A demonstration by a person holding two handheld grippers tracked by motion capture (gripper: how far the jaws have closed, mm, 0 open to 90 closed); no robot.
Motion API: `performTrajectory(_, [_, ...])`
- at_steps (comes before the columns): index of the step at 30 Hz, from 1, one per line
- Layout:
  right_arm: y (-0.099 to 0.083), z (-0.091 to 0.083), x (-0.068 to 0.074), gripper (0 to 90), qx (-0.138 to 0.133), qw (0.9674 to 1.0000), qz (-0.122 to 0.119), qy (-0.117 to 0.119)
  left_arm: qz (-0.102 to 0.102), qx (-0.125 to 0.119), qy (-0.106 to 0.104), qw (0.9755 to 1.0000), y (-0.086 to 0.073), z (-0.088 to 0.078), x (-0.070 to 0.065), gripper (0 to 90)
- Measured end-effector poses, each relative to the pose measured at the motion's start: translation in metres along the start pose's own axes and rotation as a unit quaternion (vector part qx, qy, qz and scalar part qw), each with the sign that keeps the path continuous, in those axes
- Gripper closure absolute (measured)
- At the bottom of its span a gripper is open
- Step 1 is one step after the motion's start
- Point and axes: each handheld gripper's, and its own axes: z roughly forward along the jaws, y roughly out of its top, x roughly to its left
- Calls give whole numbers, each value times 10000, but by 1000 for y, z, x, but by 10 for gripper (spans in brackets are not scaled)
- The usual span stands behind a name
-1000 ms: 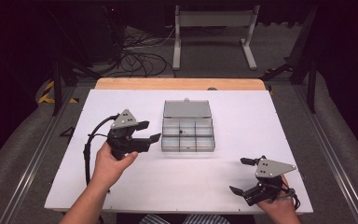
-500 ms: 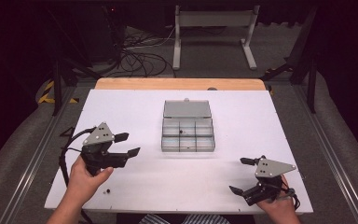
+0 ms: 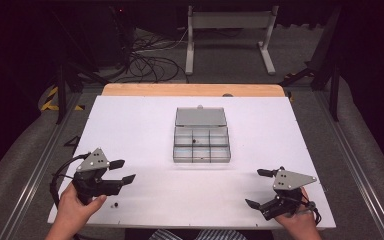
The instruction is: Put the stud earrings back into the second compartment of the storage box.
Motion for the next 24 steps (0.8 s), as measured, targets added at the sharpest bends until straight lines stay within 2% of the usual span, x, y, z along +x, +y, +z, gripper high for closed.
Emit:
performTrajectory(4, [-1, 0, -1, 9, -9, 10000, 31, 9, -41, 167, 28, 9998, -13, 1, 1, 404])
performTrajectory(6, [-1, -1, -1, 9, -22, 10000, 44, 23, -104, 212, -26, 9997, -19, 1, 0, 412])
performTrajectory(7, [-1, -1, -2, 9, -33, 10000, 53, 26, -56, 274, -12, 9996, -22, 1, 0, 420])
performTrajectory(9, [-1, -1, -2, 8, -46, 10000, 60, 23, -102, 418, -6, 9991, -28, 3, -1, 427])
performTrajectory(12, [-1, -1, -2, 9, -31, 10000, 59, 26, -65, 646, 75, 9979, -35, 5, -1, 439])
performTrajectory(15, [-1, -1, -1, 8, -19, 10000, 60, 18, -97, 776, 93, 9969, -40, 7, 1, 455])
performTrajectory(24, [-1, -1, -1, 9, -14, 10000, 57, 26, -152, 1221, -35, 9924, -51, 10, 2, 517])
